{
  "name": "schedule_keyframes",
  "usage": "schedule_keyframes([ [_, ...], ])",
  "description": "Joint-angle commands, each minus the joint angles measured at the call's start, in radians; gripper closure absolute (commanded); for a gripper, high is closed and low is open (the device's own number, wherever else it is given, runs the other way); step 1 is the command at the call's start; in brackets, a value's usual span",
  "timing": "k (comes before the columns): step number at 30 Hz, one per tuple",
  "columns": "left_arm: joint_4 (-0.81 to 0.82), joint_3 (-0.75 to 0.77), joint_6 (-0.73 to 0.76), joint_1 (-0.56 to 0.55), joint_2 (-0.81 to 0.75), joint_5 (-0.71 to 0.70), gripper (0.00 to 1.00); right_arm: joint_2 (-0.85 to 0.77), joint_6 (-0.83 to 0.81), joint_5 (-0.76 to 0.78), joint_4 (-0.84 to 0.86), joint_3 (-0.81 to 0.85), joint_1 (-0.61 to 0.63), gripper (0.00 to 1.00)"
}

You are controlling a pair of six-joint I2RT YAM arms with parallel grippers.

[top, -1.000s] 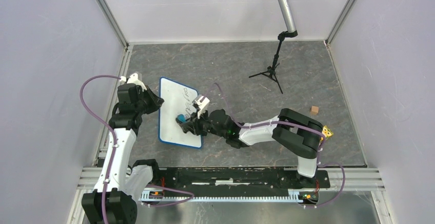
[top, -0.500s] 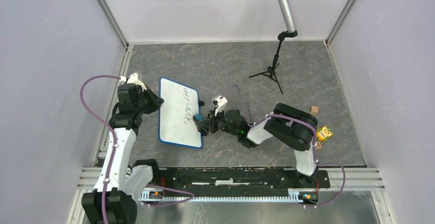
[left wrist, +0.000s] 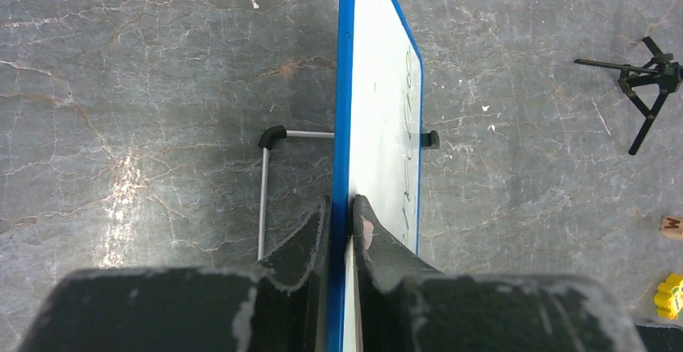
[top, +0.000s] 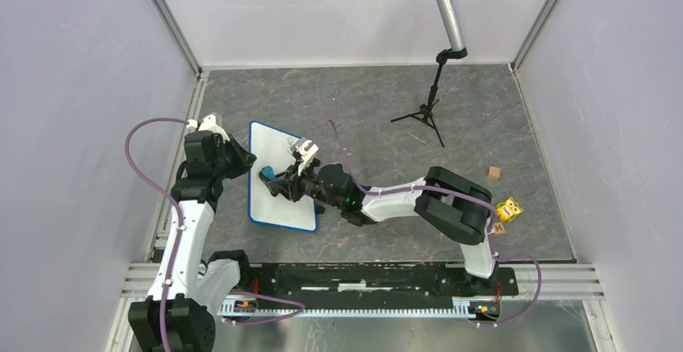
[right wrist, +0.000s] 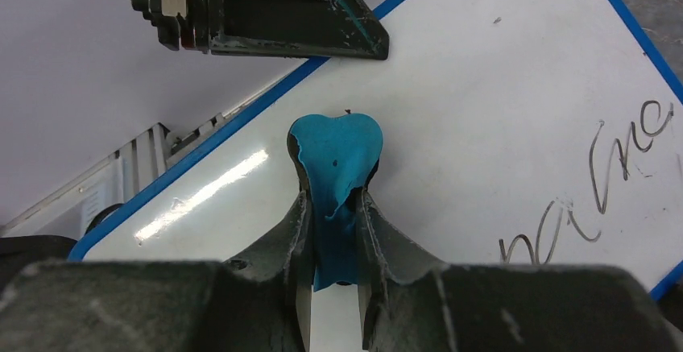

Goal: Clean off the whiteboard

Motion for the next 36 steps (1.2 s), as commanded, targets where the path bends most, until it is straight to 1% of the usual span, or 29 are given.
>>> schedule_keyframes([
  [1,-0.052,-0.002,0.007,-0.016,0.012,0.046,0.98,0.053,0.048,-0.050,0.062,-0.060,-0.020,0.94],
  [5,-0.053,-0.001,0.010,-0.015,0.026,0.050,0.98,0.044,0.137,-0.042,0.167,-0.226,-0.081,0.94],
  [7,-0.053,0.000,0.010,-0.015,0.029,0.052,0.98,0.041,0.151,-0.015,0.155,-0.276,-0.107,0.94],
  [9,-0.054,0.000,0.010,-0.016,0.025,0.051,0.98,0.039,0.155,-0.002,0.143,-0.291,-0.123,0.94],
  [10,-0.053,-0.001,0.009,-0.015,0.022,0.050,0.98,0.028,0.130,0.008,0.127,-0.288,-0.122,0.95],
  [14,-0.052,-0.002,0.009,-0.015,0.016,0.050,0.98,-0.008,-0.025,0.094,0.008,-0.201,-0.047,0.94],
  [16,-0.052,-0.001,0.009,-0.017,0.020,0.053,0.98,-0.005,-0.064,0.079,-0.029,-0.136,-0.016,0.94],
  [18,-0.052,0.000,0.010,-0.017,0.020,0.054,0.98,0.001,-0.079,0.046,-0.035,-0.070,0.010,0.94],
  [20,-0.052,-0.001,0.009,-0.016,0.018,0.053,0.98,0.021,-0.076,-0.021,-0.066,0.020,0.018,0.94],
  [22,-0.052,-0.002,0.009,-0.016,0.018,0.054,0.98,0.043,-0.049,-0.076,-0.071,0.081,0.003,0.94],
  [24,-0.052,-0.001,0.009,-0.016,0.018,0.054,0.98,0.064,-0.019,-0.099,-0.076,0.121,-0.022,0.94],
  [26,-0.052,-0.001,0.010,-0.016,0.015,0.054,0.98,0.085,0.002,-0.124,-0.078,0.129,-0.047,0.94],
  [30,-0.052,-0.002,0.009,-0.016,0.021,0.053,0.98,0.102,0.021,-0.087,0.001,-0.003,-0.081,0.94],
  [34,-0.052,-0.001,0.009,-0.016,0.029,0.052,0.98,0.111,0.119,-0.036,0.078,-0.159,-0.144,0.95],
  [36,-0.052,-0.001,0.009,-0.016,0.028,0.053,0.98,0.113,0.119,-0.049,0.059,-0.144,-0.162,0.95],
])
